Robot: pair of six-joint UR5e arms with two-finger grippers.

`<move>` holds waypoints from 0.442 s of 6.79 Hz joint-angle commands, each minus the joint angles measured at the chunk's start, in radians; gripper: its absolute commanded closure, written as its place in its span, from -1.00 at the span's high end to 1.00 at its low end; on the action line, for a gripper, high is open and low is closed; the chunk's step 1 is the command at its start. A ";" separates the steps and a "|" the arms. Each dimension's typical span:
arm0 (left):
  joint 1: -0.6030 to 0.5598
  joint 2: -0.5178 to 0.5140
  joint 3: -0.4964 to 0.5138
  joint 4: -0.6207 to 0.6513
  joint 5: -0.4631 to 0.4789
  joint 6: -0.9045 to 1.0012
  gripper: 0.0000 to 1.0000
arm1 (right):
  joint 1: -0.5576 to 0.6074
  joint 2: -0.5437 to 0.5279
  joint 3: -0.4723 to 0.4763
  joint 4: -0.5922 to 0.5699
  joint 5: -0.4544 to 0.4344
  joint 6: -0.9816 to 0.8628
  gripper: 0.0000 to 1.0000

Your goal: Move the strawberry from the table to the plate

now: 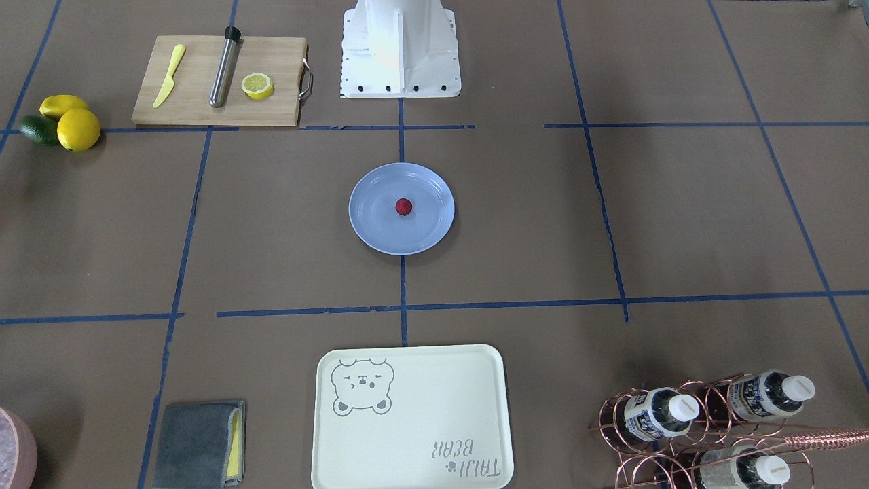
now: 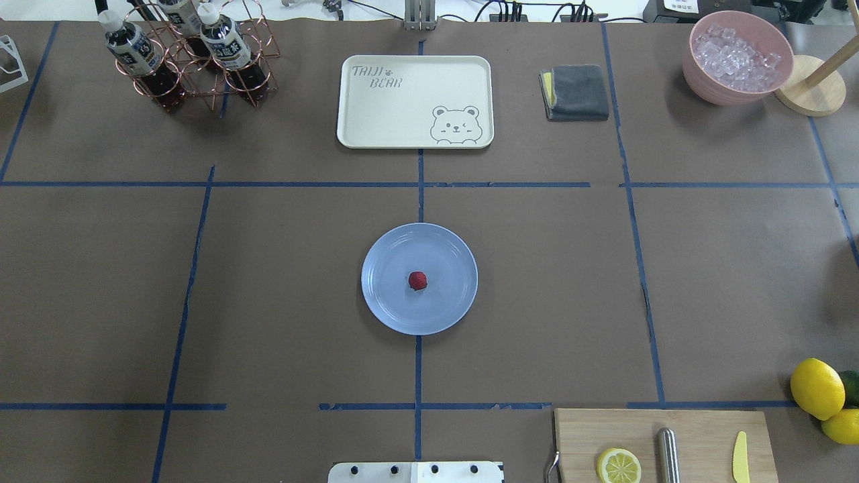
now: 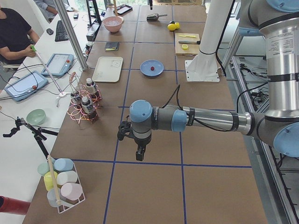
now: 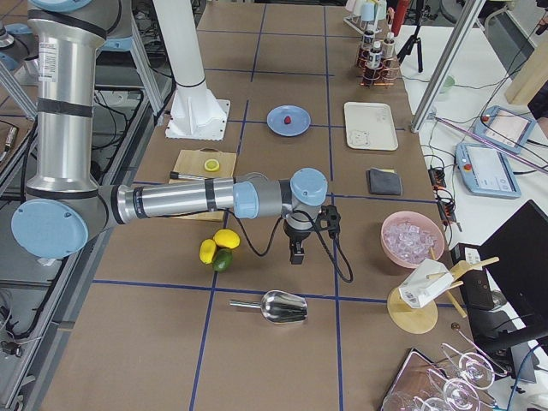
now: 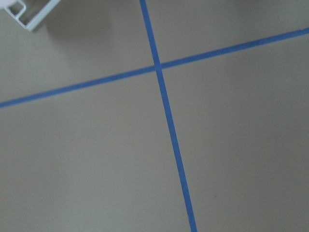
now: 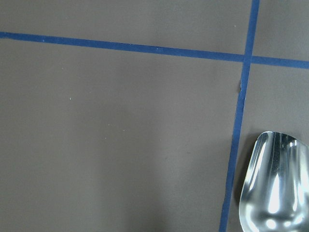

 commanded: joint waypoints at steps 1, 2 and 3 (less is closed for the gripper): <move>0.001 0.001 0.008 0.006 -0.022 0.001 1.00 | 0.001 -0.014 0.026 0.000 -0.007 0.000 1.00; 0.001 0.001 0.006 0.006 -0.022 0.003 1.00 | 0.001 -0.020 0.031 0.001 -0.009 -0.001 1.00; 0.001 -0.001 0.006 0.006 -0.022 0.003 1.00 | 0.001 -0.022 0.031 0.001 -0.010 -0.009 1.00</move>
